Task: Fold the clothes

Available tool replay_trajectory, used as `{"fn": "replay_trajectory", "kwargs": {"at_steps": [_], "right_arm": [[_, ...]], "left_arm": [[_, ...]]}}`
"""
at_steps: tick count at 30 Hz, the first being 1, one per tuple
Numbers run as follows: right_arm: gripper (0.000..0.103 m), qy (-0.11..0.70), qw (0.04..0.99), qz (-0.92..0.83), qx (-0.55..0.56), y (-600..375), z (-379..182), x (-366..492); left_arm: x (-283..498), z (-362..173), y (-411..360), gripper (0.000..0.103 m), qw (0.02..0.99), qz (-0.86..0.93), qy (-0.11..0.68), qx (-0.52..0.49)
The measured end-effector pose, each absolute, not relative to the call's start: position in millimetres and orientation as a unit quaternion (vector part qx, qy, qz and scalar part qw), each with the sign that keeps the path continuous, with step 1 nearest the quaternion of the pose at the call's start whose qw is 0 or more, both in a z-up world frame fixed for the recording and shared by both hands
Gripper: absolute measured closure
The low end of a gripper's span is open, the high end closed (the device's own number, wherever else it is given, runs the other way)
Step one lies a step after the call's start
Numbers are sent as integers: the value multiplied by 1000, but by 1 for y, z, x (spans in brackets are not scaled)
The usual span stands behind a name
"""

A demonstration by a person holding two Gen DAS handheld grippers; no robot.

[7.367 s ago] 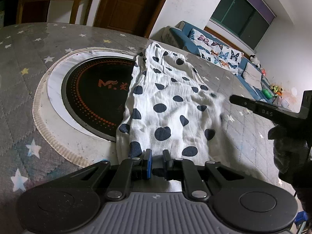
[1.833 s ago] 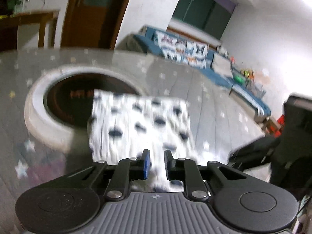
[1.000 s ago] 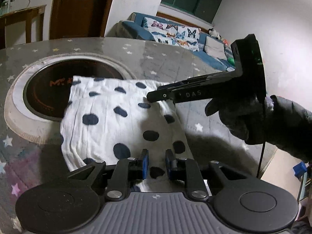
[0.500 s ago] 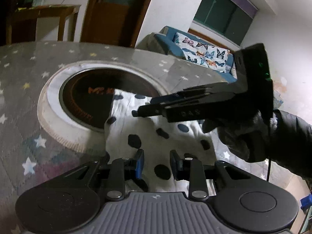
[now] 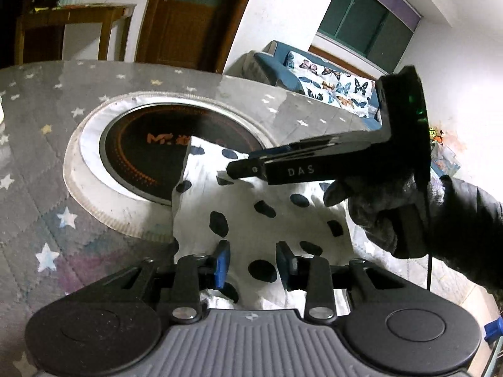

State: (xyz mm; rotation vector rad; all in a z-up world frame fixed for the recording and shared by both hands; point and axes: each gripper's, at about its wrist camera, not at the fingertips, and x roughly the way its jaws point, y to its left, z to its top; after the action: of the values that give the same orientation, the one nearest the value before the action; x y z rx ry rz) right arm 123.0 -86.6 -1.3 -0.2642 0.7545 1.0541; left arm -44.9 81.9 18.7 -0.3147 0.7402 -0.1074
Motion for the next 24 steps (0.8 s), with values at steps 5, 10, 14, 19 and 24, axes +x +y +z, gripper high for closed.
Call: {"fn": "replay_trajectory", "kwargs": {"at_steps": [5,10,14,19,24], "right_arm": [[52,336,802,484,-102,-106,5,112],[52,339,812,463,-102,-123,-3,105],[52,333,819,459,-88,-138,-1,103],[51,337,825,444,-91,-143,-5,106],[52,341,830,432,-89,-148,-9,108]], "left_arm": [[-43,15,81,64,918,-47,364,-150],[-43,15,76,59,918,-43,367,-143],[-48,25,73,56,926,-44,351,-132],[-46,12,78,56,920,-33,366,-138],[-53,18,78,55,924,-34,356,-134]]}}
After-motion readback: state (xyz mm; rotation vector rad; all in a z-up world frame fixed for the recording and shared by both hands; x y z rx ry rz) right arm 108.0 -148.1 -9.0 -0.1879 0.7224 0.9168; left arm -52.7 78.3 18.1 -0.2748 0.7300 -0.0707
